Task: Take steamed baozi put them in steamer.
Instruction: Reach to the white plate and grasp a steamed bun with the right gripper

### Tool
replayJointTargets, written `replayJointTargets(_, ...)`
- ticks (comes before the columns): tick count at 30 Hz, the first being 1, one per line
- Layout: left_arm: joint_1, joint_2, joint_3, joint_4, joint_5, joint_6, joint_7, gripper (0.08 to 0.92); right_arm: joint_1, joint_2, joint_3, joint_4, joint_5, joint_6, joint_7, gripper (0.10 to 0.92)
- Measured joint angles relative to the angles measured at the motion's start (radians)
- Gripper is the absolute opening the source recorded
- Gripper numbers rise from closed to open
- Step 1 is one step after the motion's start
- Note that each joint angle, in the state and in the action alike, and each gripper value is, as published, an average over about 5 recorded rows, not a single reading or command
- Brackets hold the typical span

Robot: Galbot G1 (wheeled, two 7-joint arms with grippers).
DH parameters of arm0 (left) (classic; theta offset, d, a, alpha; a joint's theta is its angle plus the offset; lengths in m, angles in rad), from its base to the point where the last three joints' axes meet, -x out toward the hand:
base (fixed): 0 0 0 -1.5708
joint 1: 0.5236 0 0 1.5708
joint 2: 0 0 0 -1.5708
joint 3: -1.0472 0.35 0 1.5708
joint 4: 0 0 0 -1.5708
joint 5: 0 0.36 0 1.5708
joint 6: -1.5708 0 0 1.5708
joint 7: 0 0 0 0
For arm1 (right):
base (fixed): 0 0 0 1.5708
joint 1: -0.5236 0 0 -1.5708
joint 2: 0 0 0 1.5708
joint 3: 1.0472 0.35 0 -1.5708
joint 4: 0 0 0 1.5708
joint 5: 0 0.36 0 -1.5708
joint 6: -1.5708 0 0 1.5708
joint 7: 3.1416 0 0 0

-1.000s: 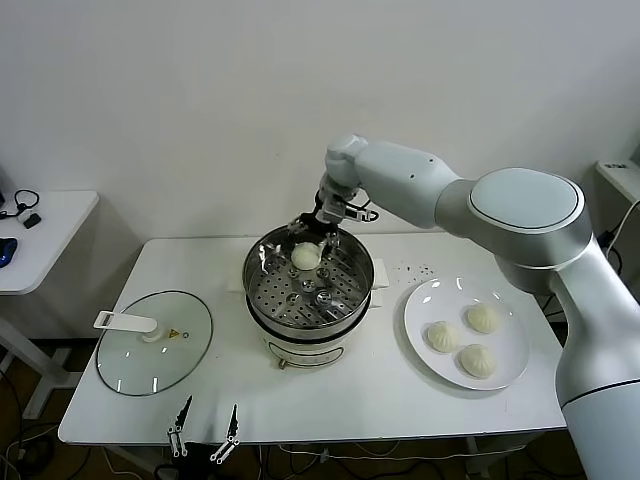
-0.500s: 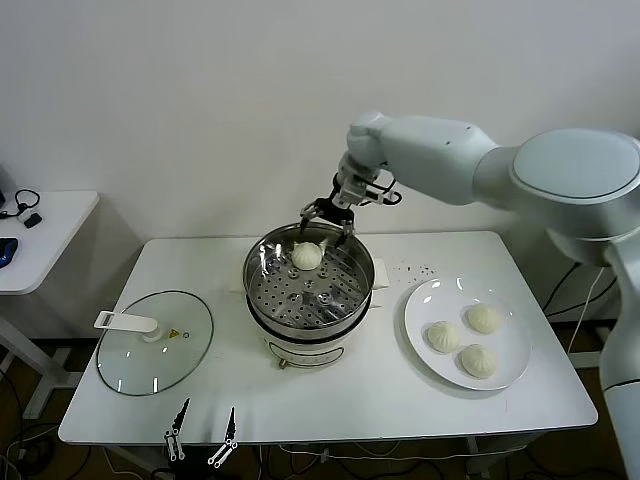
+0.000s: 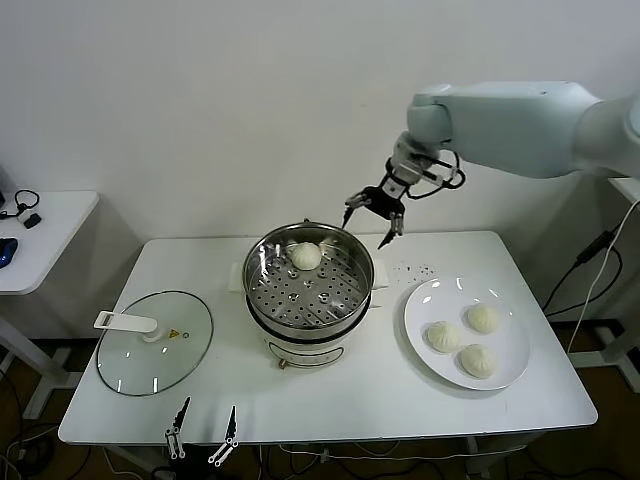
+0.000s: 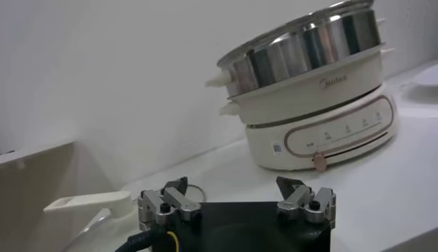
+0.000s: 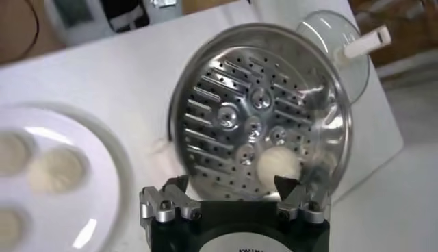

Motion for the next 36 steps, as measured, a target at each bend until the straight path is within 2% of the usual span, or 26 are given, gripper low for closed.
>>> replayJointTargets(9, -0.008, 0.001, 0.009, 0.012, 0.000, 0.000, 0.001, 0.823, 0.047, -0.116, -0.080, 0.141, 0.085, -0.458, -0.038, 0.823)
replayJointTargets(15, -0.012, 0.001, 0.012, 0.017, 0.000, 0.000, 0.002, 0.823, 0.029, -0.184, -0.091, 0.190, 0.104, -0.643, -0.057, 0.823)
replayJointTargets(23, -0.010, 0.002, 0.005, 0.022, 0.000, -0.002, 0.001, 0.823, -0.065, -0.252, -0.044, 0.190, 0.067, -0.745, -0.076, 0.823)
replayJointTargets(36, -0.008, -0.001, -0.002, 0.024, 0.001, -0.004, 0.000, 0.823, -0.263, -0.281, 0.076, 0.111, -0.081, -0.773, -0.069, 0.823)
